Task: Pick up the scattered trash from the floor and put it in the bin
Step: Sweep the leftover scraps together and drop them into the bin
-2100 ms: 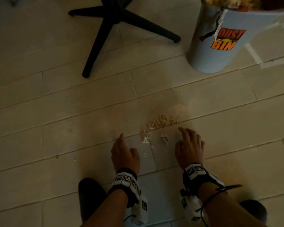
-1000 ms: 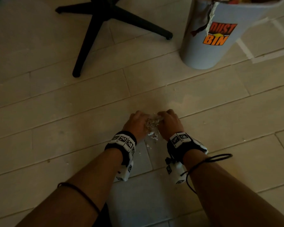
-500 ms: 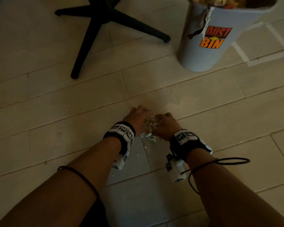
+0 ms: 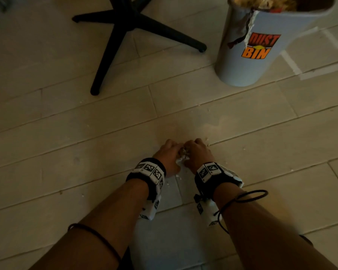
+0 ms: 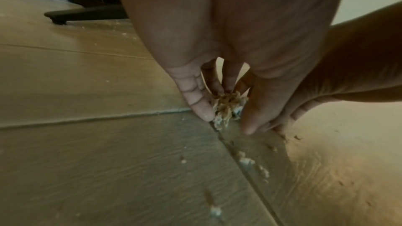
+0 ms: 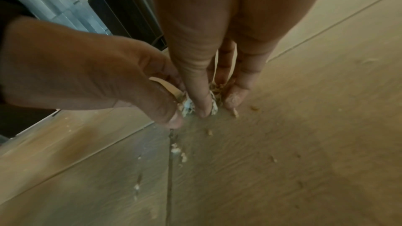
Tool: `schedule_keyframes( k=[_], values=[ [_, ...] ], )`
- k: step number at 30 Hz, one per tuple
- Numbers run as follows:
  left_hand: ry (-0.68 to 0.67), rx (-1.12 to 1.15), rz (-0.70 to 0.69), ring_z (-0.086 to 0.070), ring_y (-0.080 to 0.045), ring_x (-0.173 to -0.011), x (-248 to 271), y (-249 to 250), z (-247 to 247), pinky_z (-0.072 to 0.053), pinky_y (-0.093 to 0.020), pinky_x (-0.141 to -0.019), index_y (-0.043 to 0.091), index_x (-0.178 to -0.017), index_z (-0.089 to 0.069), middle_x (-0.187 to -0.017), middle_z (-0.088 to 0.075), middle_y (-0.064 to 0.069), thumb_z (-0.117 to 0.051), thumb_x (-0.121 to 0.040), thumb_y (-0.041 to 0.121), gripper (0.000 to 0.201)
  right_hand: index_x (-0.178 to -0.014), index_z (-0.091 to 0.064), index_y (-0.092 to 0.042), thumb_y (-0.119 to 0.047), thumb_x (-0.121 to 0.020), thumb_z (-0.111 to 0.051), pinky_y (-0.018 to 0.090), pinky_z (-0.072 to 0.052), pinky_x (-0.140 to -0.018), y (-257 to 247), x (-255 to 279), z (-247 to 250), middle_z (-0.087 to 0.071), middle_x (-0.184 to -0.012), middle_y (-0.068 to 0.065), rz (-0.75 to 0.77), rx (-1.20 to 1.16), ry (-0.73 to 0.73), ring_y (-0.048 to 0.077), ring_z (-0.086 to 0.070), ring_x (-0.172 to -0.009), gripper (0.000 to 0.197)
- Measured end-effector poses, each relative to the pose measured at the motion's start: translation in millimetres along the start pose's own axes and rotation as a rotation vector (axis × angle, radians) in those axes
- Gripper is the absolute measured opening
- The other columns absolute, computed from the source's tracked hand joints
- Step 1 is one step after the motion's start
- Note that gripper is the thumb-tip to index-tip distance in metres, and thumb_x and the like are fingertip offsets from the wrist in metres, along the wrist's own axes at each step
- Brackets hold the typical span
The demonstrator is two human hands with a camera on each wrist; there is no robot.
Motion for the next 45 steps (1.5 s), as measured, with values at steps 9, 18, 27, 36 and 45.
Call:
schedule_keyframes(
  k=[9,18,27,36,45],
  values=[
    [0.267,-0.078,-0.04,-0.061,-0.029,-0.103,3,19,14,-0.048,-0.034,-0.086,0.024,-0.11,-0.07,-0.111,-0.063,-0.008,-0.06,-0.088,0.017,0.025,-0.107,-0.071,-0.006,-0.017,-0.088,-0.059,0.037,-0.051,-0.084,1,-7,6,-0.064,-0.111,0.016,-0.051,0.053,0.044,0.036,-0.062,-0.103,0.024],
    [0.33,0.144,-0.009,-0.068,-0.027,-0.093,-2,24,31,-0.055,-0.036,-0.085,0.023,-0.099,-0.076,-0.096,-0.075,-0.007,-0.065,-0.083,0.02,0.019,-0.09,-0.077,-0.012,-0.025,-0.079,-0.073,0.029,-0.053,-0.079,9,-8,36,-0.073,-0.095,0.011,-0.109,-0.078,0.078,0.028,-0.067,-0.093,0.018],
    [0.609,0.415,-0.16,-0.069,-0.013,-0.077,0,89,128,-0.057,-0.025,-0.076,0.019,-0.085,-0.076,-0.08,-0.074,0.0,-0.078,-0.071,0.006,0.019,-0.094,-0.076,-0.01,-0.015,-0.085,-0.063,0.02,-0.051,-0.06,-22,-23,167,-0.073,-0.092,0.008,0.002,-0.146,0.207,0.015,-0.064,-0.072,0.017],
    [0.786,0.44,-0.431,-0.07,-0.016,-0.081,-2,217,259,-0.058,-0.033,-0.079,0.025,-0.08,-0.074,-0.081,-0.074,0.003,-0.078,-0.069,0.016,0.014,-0.091,-0.075,-0.01,-0.016,-0.076,-0.073,0.027,-0.057,-0.077,-51,3,355,-0.073,-0.088,0.005,0.126,-0.137,0.568,0.013,-0.068,-0.077,0.016],
    [0.76,0.113,-0.456,-0.066,-0.017,-0.098,-41,297,310,-0.053,-0.027,-0.09,0.027,-0.103,-0.071,-0.104,-0.072,0.002,-0.062,-0.083,0.013,0.027,-0.095,-0.076,-0.019,-0.018,-0.083,-0.065,0.027,-0.055,-0.087,-27,-29,432,-0.072,-0.103,0.007,0.085,-0.148,0.781,0.02,-0.069,-0.092,0.017]
  ],
)
Point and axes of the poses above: each hand's wrist, its own x-axis away from the middle knuckle, its own z-axis out of the back of the hand, y = z × x, the point moved 7 cm from there along -x, towards the middle knuckle
